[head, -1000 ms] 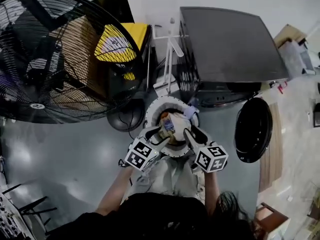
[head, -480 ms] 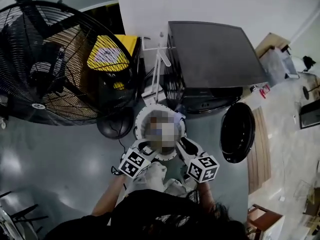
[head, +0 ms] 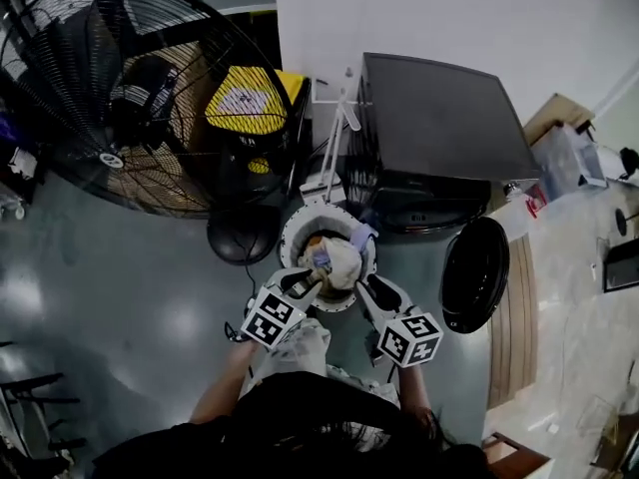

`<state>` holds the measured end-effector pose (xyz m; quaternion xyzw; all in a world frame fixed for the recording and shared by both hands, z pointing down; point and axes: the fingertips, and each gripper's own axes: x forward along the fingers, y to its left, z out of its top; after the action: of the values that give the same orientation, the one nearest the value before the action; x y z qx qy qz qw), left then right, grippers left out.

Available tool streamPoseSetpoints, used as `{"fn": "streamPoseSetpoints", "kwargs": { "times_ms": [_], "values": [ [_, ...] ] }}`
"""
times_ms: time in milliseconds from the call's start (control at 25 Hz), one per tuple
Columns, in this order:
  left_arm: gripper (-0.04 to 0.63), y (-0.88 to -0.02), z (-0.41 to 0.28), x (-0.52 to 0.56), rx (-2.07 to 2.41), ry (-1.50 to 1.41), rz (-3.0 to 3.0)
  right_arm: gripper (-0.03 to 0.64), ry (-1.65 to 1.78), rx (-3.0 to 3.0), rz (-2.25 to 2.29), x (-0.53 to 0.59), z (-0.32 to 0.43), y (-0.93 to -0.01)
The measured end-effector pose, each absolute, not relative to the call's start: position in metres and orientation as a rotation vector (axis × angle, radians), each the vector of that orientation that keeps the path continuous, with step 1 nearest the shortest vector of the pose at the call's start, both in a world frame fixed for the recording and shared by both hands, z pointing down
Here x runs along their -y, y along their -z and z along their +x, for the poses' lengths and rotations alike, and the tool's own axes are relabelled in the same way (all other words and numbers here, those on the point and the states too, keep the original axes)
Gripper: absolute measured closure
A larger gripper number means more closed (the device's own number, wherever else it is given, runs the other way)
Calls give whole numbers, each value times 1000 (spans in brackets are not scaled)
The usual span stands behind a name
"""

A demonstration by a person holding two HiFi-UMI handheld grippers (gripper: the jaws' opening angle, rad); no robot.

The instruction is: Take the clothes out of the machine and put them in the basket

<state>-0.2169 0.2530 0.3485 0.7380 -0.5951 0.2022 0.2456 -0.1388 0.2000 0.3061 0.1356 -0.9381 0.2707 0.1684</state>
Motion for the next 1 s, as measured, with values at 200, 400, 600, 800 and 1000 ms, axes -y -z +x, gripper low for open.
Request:
{"fn": "streamPoseSetpoints", "kwargs": {
  "times_ms": [200, 400, 600, 800, 1000],
  "values": [
    [497, -334, -185, -291, 1672, -547, 1975, 471, -726, 2704, 294, -227, -124, -295],
    [529, -318, -169, -330, 1780, -484, 1908, 471, -671, 2747, 213, -259, -108, -283],
    [569, -299, -153, -360, 1871, -414, 1870, 471, -630, 2782, 143, -291, -87, -273],
    [588, -285, -129, -386, 1916, -388, 1878, 478, -569, 2793, 96, -321, -66, -268],
    [588, -284, -106, -404, 1915, -373, 1888, 492, -502, 2812, 60, -342, -50, -259]
  ]
}}
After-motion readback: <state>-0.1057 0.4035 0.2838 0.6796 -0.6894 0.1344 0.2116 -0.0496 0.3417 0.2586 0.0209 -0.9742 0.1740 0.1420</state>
